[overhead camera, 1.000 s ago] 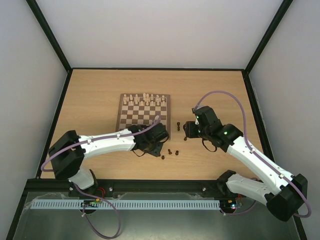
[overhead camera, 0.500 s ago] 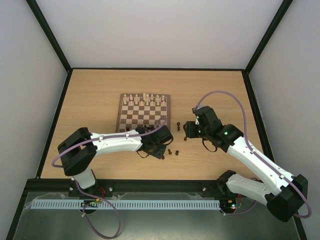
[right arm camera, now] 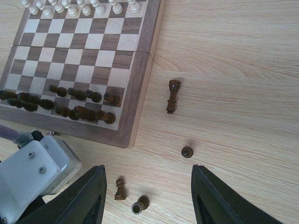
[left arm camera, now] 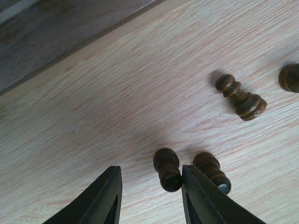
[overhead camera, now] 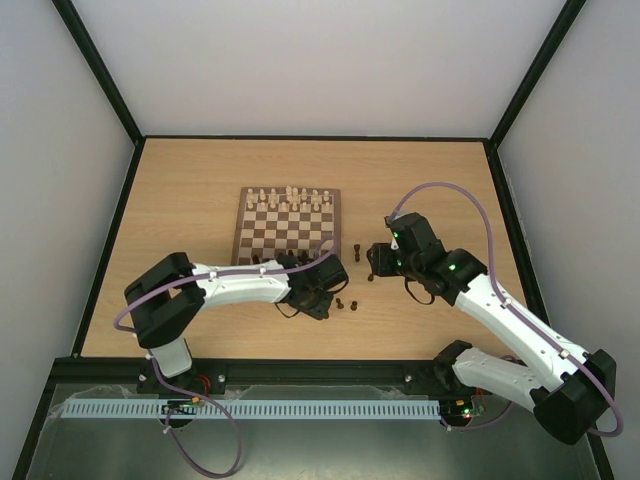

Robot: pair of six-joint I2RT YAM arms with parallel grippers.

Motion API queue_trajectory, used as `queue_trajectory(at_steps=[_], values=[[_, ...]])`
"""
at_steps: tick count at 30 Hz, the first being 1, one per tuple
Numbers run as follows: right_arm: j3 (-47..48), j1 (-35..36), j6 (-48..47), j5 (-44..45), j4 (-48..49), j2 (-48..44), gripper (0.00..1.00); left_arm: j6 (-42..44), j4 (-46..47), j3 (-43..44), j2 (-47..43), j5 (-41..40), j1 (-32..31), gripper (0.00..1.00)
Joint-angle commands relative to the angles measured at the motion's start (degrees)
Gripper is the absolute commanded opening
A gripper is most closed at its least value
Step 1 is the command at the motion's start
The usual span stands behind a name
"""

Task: Set up the chess pieces on the board
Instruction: Pick up the chess piece at the center of the board.

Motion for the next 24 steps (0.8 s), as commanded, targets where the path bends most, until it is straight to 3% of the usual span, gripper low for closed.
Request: queue_trajectory(at_steps=[1,7,14,20,24], values=[[-0.8,-0.2,-0.4,-0.2,0.3,-1.0,0.51,0.6,0.5,1.1,1.8,0.1,-0.4,0.38],[-0.8,-0.2,-0.4,-0.2,0.4,-0.8,0.51,1.0,0.6,1.5,2.5,0.0,-0.4,0.31],[-0.9,-0.2,-0.4,-0.2,0.4,-1.0,0.51,1.5,-0.2,2.6,3.1,-0.1,-0.4,0.11],[-0.9,-0.2,-0.5,-0.4,0.3,-1.1,0.51,2.7,-5.4,5.0,0.3,-2.2,0.6,0.1],[-0.9,-0.2,-0.4,-0.6,0.3,-1.1,0.51,5.2,-12.3,10.2,-3.3,-5.1,4.7,0.11]])
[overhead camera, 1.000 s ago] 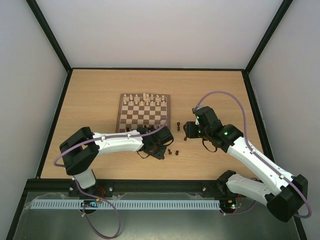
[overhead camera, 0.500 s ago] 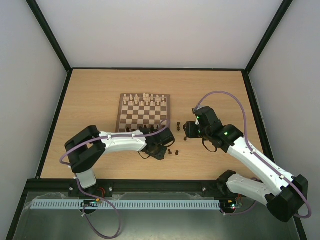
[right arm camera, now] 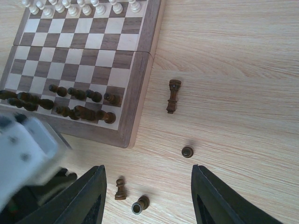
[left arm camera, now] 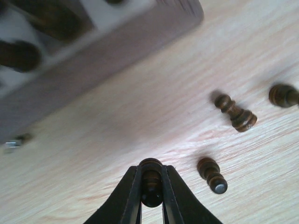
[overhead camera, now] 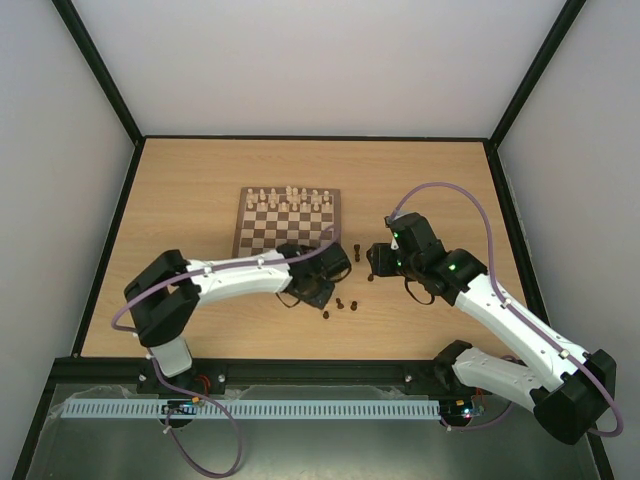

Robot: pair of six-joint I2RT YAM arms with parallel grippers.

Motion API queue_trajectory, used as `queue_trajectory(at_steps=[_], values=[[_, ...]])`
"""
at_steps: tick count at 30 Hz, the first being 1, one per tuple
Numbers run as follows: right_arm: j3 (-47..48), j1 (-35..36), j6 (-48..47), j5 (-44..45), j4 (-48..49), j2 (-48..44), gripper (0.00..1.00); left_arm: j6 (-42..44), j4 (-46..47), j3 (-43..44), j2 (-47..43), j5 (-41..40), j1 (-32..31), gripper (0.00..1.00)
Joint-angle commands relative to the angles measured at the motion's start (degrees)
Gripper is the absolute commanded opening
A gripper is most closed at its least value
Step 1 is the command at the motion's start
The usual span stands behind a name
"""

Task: Set up the chess pieces on the board
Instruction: Pick up the chess piece at the center of the board, then place the chess piece on the chessboard.

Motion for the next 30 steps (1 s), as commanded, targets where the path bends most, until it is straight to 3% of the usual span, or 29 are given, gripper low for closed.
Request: queue_trajectory(at_steps=[1,6,13,30], values=[[-0.9,-0.2,-0.4,-0.5,0.3,-1.1,0.51,3.4,-10.3,7.6,-5.7,-4.5,4.6,0.11],[-0.9,-0.2,-0.4,-0.6,0.4,-1.2,0.51,6.6,-15.0,16.0,-7.5,-6.1,12.3,0.13],[-1.0,-0.2,-0.4,-0.8,0.4,-1.0,0.51,9.1,-12.6,17.6,-5.1,-4.5,21.7,0.14],[-1.2,-0.2,-0.5,-1.8,0.7,-0.1,0.51,7.3,-2.5,5.3,-1.3,-1.5,23.0,0.15]])
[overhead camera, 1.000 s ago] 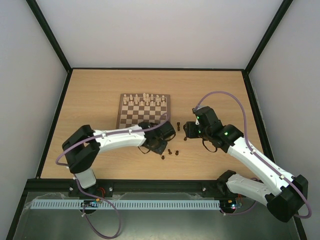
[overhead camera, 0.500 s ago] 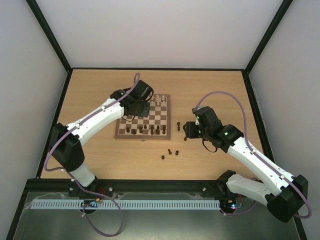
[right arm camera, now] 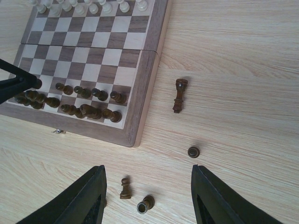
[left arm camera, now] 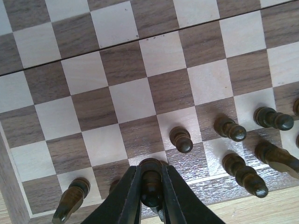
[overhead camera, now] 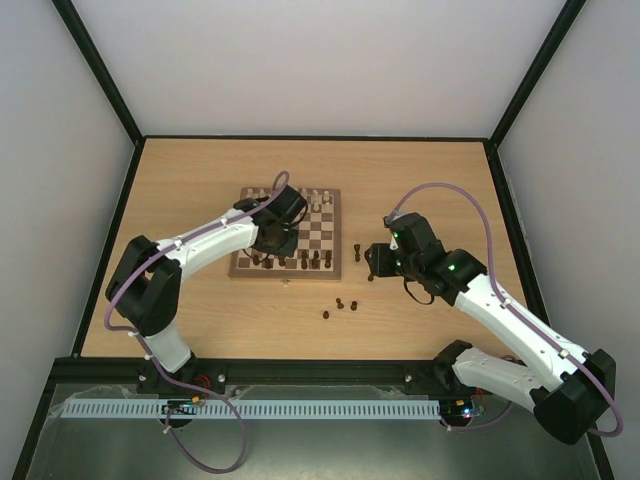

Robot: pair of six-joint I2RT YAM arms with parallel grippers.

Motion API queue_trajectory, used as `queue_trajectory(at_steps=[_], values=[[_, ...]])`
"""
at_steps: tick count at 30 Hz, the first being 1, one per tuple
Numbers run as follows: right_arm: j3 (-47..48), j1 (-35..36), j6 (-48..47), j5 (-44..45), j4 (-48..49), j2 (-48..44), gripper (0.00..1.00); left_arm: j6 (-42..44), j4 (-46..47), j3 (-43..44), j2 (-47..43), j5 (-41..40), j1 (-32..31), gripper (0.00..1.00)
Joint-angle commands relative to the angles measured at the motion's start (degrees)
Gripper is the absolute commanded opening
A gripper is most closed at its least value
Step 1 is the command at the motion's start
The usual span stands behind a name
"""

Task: Set up the chess pieces on the board
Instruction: Place the chess piece on the chessboard.

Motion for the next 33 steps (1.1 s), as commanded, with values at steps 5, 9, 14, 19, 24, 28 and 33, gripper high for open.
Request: queue_trajectory(at_steps=[5,9,14,19,24,28,33], values=[[-0.9,-0.2,-0.5,-0.5,0.0,0.0,0.51,0.0,3.8,-1.8,3.3,0.9,0.7,0.14],[-0.9,-0.2,-0.5,-0.5,0.0,0.0,0.51,0.1,4.6,-2.1,4.1,1.0,1.3,0.14],[-0.9,-0.2,-0.6,-0.9,0.1,0.1,0.51,0.1,5.2,-3.0,4.4,0.9,1.8,0.14],[-1.0,-0.2,-0.7,-1.0,0.1,0.1,0.51,0.1,5.8,-3.4,4.3,0.9,2.1,0.14],[-1.0,-0.1,-0.7,-1.2,0.1,0.1,0.51,0.1,5.7,-3.0,4.6,1.0,2.1,0.17],[-1.0,-0.2,-0.7,-1.2,0.1,0.1,0.51,0.2,5.3,-2.9,4.5,0.9,2.1,0.21],[-1.1,-0.2,-0.7,-1.3,0.2,0.2,0.51,0.3,5.2,-3.0,4.6,0.7,2.1,0.21]])
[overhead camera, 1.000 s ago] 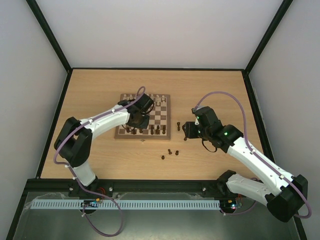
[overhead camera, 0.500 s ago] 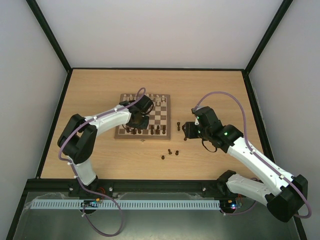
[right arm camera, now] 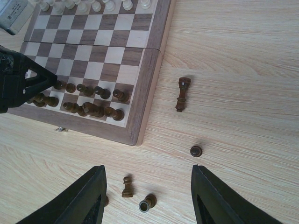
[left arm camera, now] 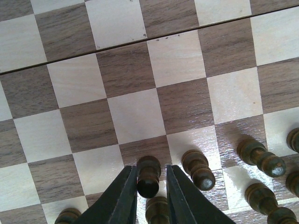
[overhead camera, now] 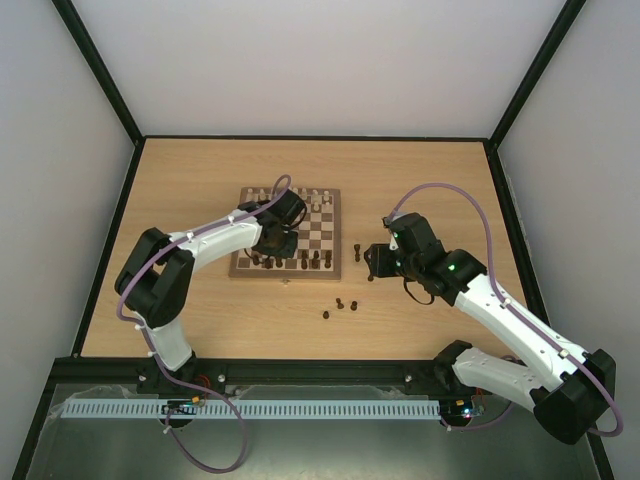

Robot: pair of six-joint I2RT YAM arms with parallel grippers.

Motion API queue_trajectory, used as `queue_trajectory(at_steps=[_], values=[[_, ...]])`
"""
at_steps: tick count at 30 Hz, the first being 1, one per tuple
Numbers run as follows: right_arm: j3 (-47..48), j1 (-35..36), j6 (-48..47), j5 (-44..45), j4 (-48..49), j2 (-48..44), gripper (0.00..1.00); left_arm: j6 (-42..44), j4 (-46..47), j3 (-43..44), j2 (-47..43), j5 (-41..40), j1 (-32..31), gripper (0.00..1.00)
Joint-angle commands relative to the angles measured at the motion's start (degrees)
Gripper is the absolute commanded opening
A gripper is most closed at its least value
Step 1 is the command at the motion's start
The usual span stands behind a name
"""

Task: Set up the chess pieces on the board
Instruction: Place the chess piece on the chessboard, then pick up the chess piece at the center of the board.

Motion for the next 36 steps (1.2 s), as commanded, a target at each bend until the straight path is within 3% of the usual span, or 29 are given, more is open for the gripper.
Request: queue_trajectory(at_steps=[1,12,17,21,22,24,31,35,36], values=[[-1.1,-0.2,-0.5,-0.5,0.0,0.1,0.51,0.2,-0.6,-0.3,0.6,-0.1,0.3,0.23],[-0.9,-0.2,-0.5,-0.2,0.0,-0.3,0.51,0.9,-7.3,10.8,-3.1,-2.9,-0.2,0.42],[-0.8,-0.2,-0.2,1.9,-0.2,-1.2,0.53,0.7,-11.8,12.9,-8.0,-3.1,-6.4,0.52],[-0.7,-0.2,0.4,3.8,-0.5,-1.9,0.69,-1.3,-11.6,6.7,-13.0,0.6,-13.5,0.57],[-0.7,-0.2,0.6,4.3,-0.6,-2.0,0.75,-2.2,-10.5,4.4,-14.1,1.6,-15.4,0.59],[-0.5,-0.2,0.9,5.5,-0.8,-2.2,0.99,-4.1,-8.3,-0.5,-15.4,3.5,-19.0,0.59],[-0.6,-0.2,2.3,10.7,-1.2,-6.2,0.99,-8.6,-3.5,-5.7,-10.6,2.3,-27.3,0.67],[-0.7,-0.2,2.4,11.0,-1.3,-6.5,0.99,-8.5,-1.1,-5.4,-7.2,2.6,-28.8,0.81],[-0.6,-0.3,2.4,11.0,-1.4,-6.4,0.99,-8.5,-0.8,-5.1,-6.3,2.5,-29.1,0.89]])
